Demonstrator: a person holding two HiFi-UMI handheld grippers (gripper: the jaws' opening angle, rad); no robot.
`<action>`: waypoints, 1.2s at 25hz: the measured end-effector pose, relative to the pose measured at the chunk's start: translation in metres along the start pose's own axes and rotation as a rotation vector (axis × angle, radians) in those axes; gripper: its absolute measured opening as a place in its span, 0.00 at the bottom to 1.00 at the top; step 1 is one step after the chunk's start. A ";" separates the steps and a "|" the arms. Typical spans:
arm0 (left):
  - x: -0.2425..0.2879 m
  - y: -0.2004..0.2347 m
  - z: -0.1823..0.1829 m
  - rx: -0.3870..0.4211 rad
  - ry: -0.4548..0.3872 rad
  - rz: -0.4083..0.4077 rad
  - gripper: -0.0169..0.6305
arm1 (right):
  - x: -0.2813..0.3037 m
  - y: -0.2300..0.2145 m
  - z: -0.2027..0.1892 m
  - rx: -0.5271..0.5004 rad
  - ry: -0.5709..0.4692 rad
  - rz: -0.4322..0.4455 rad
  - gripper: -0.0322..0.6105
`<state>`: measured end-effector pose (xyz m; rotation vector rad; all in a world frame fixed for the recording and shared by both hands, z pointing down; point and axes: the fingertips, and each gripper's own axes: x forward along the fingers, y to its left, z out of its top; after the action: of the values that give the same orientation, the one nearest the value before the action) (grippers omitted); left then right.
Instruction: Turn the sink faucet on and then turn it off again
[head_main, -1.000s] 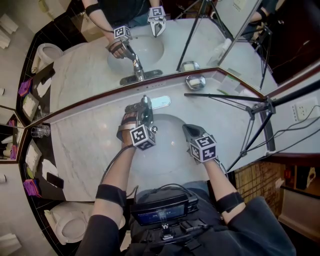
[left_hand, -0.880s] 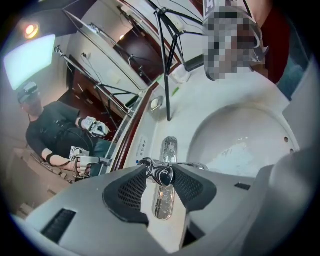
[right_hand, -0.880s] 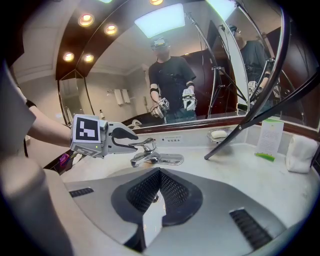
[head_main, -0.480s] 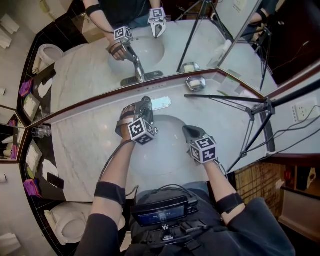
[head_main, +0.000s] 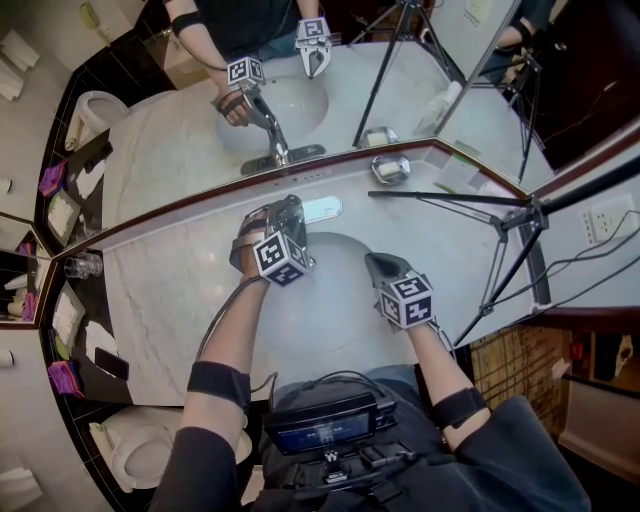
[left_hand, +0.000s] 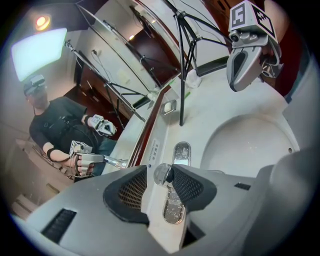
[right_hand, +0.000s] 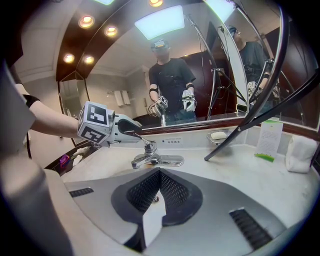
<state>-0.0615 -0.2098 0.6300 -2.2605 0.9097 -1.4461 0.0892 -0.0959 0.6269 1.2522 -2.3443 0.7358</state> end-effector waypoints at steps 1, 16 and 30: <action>0.000 -0.001 0.000 -0.006 0.001 -0.002 0.28 | 0.000 0.000 0.000 0.000 0.000 0.000 0.08; -0.015 -0.008 -0.006 0.036 0.020 0.011 0.26 | -0.003 0.005 0.004 -0.005 -0.011 0.010 0.08; -0.081 -0.025 -0.026 -0.177 -0.044 0.028 0.03 | 0.004 0.026 0.017 -0.042 -0.026 0.049 0.08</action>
<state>-0.0995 -0.1358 0.5997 -2.3843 1.0905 -1.3461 0.0635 -0.0962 0.6086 1.1968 -2.4066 0.6857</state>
